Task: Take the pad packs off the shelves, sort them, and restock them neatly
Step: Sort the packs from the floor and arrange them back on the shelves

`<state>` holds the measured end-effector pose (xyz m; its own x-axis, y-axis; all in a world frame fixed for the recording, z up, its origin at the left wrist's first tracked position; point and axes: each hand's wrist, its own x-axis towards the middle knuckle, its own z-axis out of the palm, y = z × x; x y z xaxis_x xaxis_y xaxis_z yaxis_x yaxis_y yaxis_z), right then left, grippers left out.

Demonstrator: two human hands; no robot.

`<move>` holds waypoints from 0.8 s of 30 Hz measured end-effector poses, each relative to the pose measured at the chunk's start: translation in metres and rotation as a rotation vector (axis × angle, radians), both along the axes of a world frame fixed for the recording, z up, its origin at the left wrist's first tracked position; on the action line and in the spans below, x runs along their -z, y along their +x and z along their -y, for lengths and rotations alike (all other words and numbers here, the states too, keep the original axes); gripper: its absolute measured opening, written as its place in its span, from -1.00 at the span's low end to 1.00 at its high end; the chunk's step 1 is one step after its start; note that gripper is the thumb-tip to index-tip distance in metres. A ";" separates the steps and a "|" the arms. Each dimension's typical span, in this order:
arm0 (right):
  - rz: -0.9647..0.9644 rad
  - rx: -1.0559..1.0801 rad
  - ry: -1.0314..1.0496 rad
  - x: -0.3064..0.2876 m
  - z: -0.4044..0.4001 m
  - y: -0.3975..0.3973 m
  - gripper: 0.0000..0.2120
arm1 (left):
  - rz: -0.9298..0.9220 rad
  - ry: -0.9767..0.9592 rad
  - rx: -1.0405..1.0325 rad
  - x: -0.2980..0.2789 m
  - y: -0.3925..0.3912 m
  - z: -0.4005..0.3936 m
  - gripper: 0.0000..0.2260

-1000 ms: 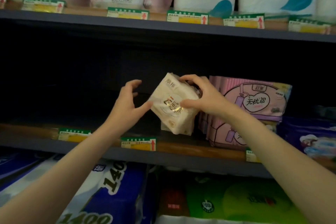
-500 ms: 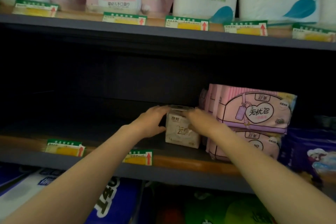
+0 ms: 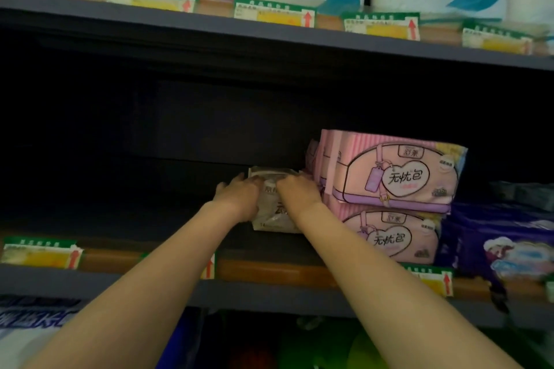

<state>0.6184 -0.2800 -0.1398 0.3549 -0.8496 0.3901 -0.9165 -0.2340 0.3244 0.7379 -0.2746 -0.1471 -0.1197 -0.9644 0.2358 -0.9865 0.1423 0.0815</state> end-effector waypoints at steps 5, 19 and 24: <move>0.189 -0.099 -0.125 0.009 -0.046 -0.013 -0.66 | -0.370 -0.408 0.103 0.017 0.011 -0.046 -0.60; 0.211 -0.185 0.785 0.286 -0.213 -0.085 -0.54 | -0.394 -0.065 0.370 0.307 0.001 -0.218 -0.70; 0.152 -0.164 0.996 0.413 -0.212 -0.042 -0.32 | -0.261 0.157 0.279 0.370 0.021 -0.246 -0.70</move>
